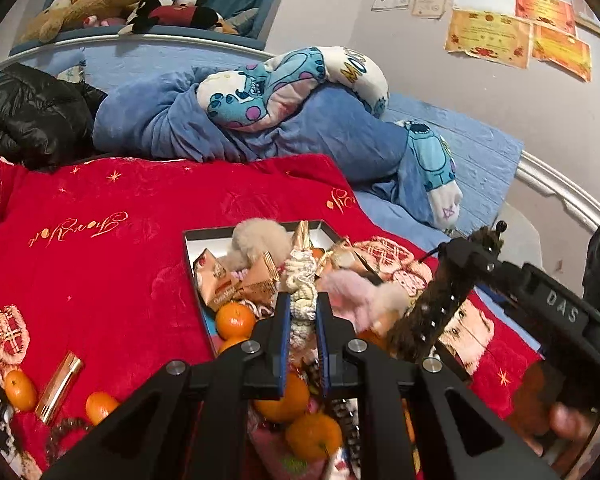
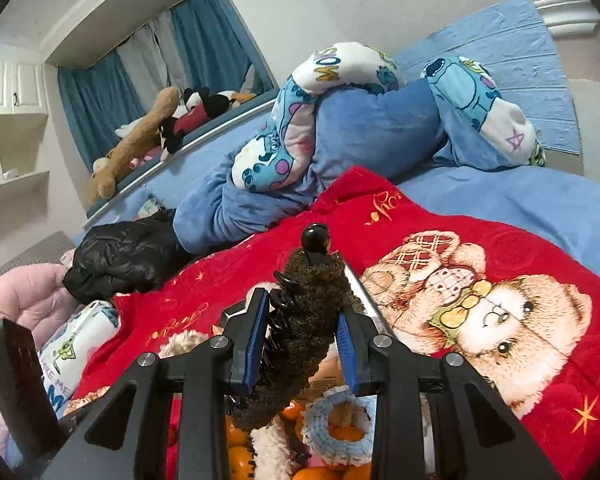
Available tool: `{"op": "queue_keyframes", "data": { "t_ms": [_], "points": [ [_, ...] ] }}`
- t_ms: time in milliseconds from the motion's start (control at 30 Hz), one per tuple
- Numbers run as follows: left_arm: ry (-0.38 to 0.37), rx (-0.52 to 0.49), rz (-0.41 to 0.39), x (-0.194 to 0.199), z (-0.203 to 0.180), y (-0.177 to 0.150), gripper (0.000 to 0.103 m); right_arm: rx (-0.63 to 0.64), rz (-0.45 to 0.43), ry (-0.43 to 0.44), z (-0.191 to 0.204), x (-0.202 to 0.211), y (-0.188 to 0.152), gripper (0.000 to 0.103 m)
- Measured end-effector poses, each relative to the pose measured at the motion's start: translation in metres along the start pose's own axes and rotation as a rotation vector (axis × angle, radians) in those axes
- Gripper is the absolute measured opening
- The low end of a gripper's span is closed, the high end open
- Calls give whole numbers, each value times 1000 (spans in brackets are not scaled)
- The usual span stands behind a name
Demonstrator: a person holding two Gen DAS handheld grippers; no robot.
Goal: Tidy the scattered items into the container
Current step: 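Lower both items into the tray and open both grippers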
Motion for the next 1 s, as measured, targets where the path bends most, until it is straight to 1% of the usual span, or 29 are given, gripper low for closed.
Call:
{"op": "queue_keyframes", "data": {
  "t_ms": [33,133,167,267,400,467,667,767,1000],
  "points": [
    [3,-1,2,-3,1,1,12,0,3,4,0,-5,-1,31],
    [12,-6,15,-15,5,-1,12,11,-1,-28,-1,-17,-3,31],
    [15,-1,20,-20,7,-3,12,5,7,-27,-2,-21,-3,31],
    [19,12,42,-35,12,-8,12,-36,55,-5,-6,-36,-8,31],
    [12,16,55,-48,12,-17,12,-33,108,-34,-8,-48,-16,31],
    [2,16,64,-55,9,-23,12,-57,148,-22,-11,-55,-21,31],
    [29,6,72,-61,3,-31,13,-130,194,-37,-28,-67,-26,33],
    [32,8,76,-60,4,-32,13,-150,197,-39,-34,-70,-27,34],
    [38,18,78,-58,6,-33,13,-128,186,-58,-27,-67,-27,36]
  ]
}}
Point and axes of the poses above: each gripper's, at about its wrist camera, not at the fingertips, and x roughly against the way its jaws point, z to its left, y to its top, the point moved 5 cm from there along -x, roughly the way its jaws point, and after that the axes turned 12 degrees about -x, right-handed, at the moved point
